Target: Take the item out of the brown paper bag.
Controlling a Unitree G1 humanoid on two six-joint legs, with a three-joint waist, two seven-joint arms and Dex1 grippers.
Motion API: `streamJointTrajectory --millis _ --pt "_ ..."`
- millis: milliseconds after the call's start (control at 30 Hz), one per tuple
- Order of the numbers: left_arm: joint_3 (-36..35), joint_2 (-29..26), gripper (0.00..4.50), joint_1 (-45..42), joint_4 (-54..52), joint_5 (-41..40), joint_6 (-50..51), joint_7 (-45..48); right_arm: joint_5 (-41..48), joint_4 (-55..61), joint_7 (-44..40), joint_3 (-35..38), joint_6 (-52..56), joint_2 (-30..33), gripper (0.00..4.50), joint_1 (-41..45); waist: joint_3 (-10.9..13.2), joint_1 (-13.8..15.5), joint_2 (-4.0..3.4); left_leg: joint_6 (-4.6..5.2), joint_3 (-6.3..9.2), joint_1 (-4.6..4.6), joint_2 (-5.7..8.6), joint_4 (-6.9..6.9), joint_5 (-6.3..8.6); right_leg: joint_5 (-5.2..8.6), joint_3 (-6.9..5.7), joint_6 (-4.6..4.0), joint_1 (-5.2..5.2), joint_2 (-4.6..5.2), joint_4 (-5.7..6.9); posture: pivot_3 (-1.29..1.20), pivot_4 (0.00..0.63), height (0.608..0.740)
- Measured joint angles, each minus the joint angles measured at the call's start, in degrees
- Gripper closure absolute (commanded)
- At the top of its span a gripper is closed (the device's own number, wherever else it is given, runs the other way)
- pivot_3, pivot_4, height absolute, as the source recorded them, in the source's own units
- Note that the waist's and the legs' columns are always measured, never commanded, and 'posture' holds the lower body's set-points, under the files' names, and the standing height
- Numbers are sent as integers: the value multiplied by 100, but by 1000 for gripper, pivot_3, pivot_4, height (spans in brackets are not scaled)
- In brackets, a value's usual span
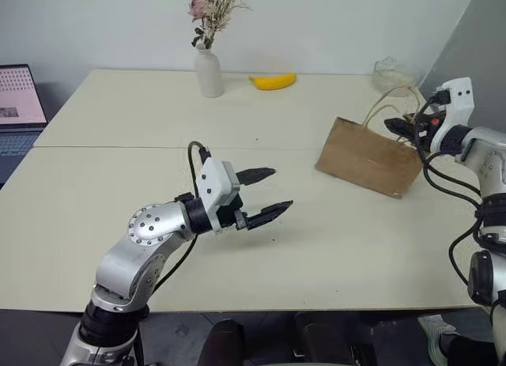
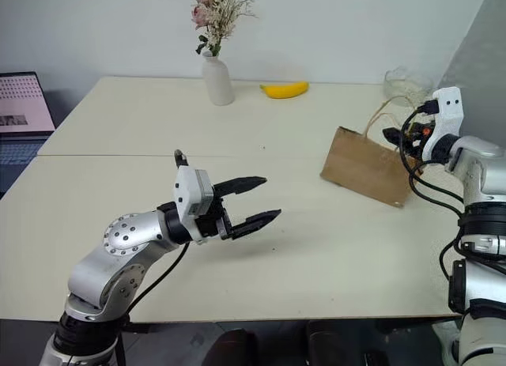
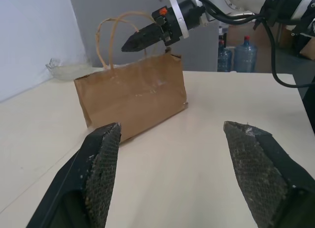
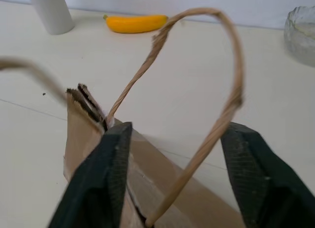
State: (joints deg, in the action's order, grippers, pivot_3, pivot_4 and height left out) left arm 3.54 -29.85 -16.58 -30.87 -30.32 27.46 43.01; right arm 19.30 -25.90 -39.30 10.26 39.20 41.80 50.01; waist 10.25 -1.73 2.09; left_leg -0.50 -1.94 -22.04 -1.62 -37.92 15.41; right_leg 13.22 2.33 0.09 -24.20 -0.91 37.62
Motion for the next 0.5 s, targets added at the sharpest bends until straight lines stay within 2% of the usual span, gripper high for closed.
streamJointTrajectory --millis 133,167,333,500 --pt "-190 1 1000 -116 -71 -428 235 -37 17 348 -11 0 58 0 4210 -11 0 -1 0 0 1 2 -1 -1 0 0 -1 0 0 -1 5 0 150 740" --pt "-225 2 1000 -148 -104 -531 295 -74 16 409 -9 0 59 0 4467 -11 0 -1 0 0 1 3 -1 -1 0 0 0 0 0 -1 5 0 150 740" --pt "-438 -65 1000 -170 -477 -989 634 -272 11 742 -53 -17 -20 -10 4467 -17 0 -5 0 0 0 2 -1 -1 0 0 1 1 -1 -1 4 0 150 740" --pt "-595 26 1000 148 -719 -886 699 -841 -140 818 -197 -269 -503 -52 4467 73 1 -18 -3 0 -5 7 -1 0 0 0 5 0 0 -1 6 0 150 740"
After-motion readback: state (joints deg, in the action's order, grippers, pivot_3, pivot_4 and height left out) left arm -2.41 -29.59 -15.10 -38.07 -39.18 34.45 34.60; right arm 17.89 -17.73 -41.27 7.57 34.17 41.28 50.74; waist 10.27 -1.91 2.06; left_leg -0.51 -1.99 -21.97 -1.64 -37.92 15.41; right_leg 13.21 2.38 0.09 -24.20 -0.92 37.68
